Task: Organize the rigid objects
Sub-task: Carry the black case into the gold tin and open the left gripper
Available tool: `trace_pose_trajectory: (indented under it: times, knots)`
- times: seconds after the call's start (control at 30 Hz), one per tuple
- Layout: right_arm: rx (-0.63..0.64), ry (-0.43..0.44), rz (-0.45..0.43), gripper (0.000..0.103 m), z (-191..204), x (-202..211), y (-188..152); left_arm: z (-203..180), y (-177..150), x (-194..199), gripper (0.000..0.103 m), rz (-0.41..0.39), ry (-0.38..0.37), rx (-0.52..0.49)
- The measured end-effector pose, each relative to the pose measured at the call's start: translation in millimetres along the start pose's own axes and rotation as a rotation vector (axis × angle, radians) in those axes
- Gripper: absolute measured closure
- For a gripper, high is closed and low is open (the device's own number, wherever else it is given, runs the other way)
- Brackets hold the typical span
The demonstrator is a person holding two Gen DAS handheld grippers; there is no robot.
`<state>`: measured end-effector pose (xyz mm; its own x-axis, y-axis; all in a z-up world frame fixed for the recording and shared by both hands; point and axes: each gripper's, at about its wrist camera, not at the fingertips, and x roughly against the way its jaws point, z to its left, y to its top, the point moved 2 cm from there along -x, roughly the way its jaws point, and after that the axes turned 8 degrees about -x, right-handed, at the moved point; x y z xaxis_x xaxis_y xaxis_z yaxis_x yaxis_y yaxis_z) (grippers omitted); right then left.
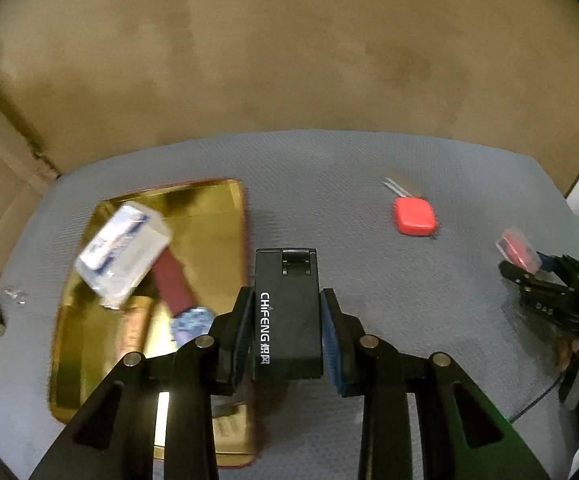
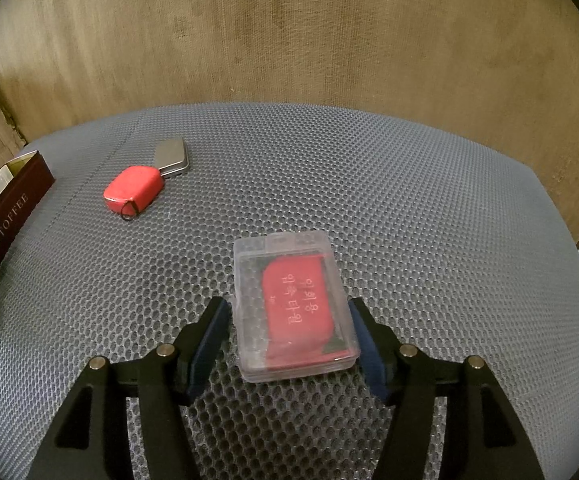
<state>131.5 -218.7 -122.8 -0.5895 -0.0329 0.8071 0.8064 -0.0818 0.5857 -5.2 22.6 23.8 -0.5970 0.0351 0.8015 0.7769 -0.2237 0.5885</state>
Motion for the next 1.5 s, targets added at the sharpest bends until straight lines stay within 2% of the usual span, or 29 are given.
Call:
trace_pose_trajectory:
  times: [0.33, 0.47, 0.8, 0.93, 1.4, 1.5]
  knots:
    - [0.006, -0.006, -0.002, 0.042, 5, -3, 1, 61, -18, -9, 0.074, 0.035, 0.088, 0.067]
    - [0.007, -0.007, -0.002, 0.042, 7, -3, 2, 78, -25, -15, 0.074, 0.045, 0.101, 0.091]
    - [0.013, -0.010, -0.003, 0.042, 6, -5, 3, 105, -38, -30, 0.074, 0.070, 0.107, 0.101]
    - [0.014, -0.011, -0.003, 0.042, 7, -5, 3, 112, -43, -38, 0.074, 0.083, 0.084, 0.114]
    - [0.003, -0.048, -0.009, 0.042, 17, -3, -1, 126, -47, -59, 0.073, 0.119, 0.068, 0.072]
    - [-0.005, -0.061, -0.013, 0.048, 22, 0, -3, 129, -46, -58, 0.073, 0.118, 0.054, 0.089]
